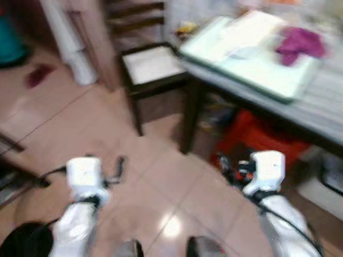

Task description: Setting the table

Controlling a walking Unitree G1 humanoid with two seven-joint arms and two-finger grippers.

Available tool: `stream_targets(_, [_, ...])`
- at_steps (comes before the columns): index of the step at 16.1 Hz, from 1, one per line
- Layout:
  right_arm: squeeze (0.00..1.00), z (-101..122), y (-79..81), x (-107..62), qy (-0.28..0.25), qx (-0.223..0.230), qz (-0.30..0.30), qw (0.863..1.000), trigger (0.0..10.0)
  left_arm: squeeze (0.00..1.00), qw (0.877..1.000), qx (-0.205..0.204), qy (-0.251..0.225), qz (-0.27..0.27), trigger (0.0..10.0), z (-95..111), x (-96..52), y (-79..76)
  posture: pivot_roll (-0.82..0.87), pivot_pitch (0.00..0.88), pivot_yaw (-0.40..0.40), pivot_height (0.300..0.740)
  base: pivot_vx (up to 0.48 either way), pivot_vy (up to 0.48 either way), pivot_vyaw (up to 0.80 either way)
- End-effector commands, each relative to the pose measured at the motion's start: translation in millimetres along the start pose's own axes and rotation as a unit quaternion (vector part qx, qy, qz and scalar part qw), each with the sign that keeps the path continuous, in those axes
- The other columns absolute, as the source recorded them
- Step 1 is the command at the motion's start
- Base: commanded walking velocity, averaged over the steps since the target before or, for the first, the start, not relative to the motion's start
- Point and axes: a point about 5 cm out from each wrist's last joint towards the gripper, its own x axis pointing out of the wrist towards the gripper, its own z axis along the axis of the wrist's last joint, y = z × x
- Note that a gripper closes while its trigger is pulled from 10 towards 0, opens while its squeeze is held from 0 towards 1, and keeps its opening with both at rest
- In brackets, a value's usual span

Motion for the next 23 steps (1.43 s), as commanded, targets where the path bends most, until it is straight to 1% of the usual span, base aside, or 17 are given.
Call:
stream_targets(1, [0.00, -2.2, 6.1, 0.5, 0.004, 0.012, 0.006, 1.000, 10.0, 0.00, 0.999, 0.018, 0.019, 0.022, 10.0, -5.5, -5.3, 11.8, -0.09, 0.242, -0.011, 0.740, 0.000, 0.000, 0.00])
stream_targets(3, [0.00, -2.5, 6.3, 1.9, 0.004, 0.014, 0.006, 1.000, 10.0, 0.00, 0.998, 0.046, 0.023, 0.022, 10.0, -6.1, -3.3, 9.6, -0.09, 0.237, -0.012, 0.740, 0.000, 0.000, 0.00])
stream_targets(6, [0.00, -2.9, 6.7, 2.9, 0.005, 0.023, 0.004, 1.000, 10.0, 0.00, 0.998, 0.059, 0.025, 0.029, 10.0, -6.8, -2.2, 8.6, -0.09, 0.237, -0.012, 0.740, 0.000, 0.000, 0.00])
stream_targets(8, [0.00, -4.9, 6.1, 3.5, 0.014, 0.026, 0.000, 1.000, 10.0, 0.00, 0.997, 0.059, 0.030, 0.030, 10.0, -8.7, -2.0, 7.1, -0.09, 0.237, -0.012, 0.740, 0.000, 0.000, 0.00])
stream_targets(18, [0.00, -4.9, 6.1, 4.6, 0.015, 0.030, -0.004, 0.999, 10.0, 0.00, 0.997, 0.061, 0.039, 0.040, 10.0, -10.2, -0.1, 8.4, -0.09, 0.240, -0.009, 0.740, 0.000, 0.000, -0.45])
stream_targets(20, [0.00, -4.9, 5.8, 4.8, 0.016, 0.031, -0.005, 0.999, 10.0, 0.00, 0.996, 0.062, 0.040, 0.040, 10.0, -10.1, 0.2, 8.5, -0.09, 0.240, -0.009, 0.740, -0.247, 0.000, -0.45])
stream_targets(23, [0.00, -4.9, 6.0, 4.8, 0.015, 0.033, -0.005, 0.999, 10.0, 0.00, 0.996, 0.062, 0.041, 0.042, 10.0, -10.2, 0.3, 9.0, -0.09, 0.242, -0.008, 0.740, -0.266, 0.000, 0.00])
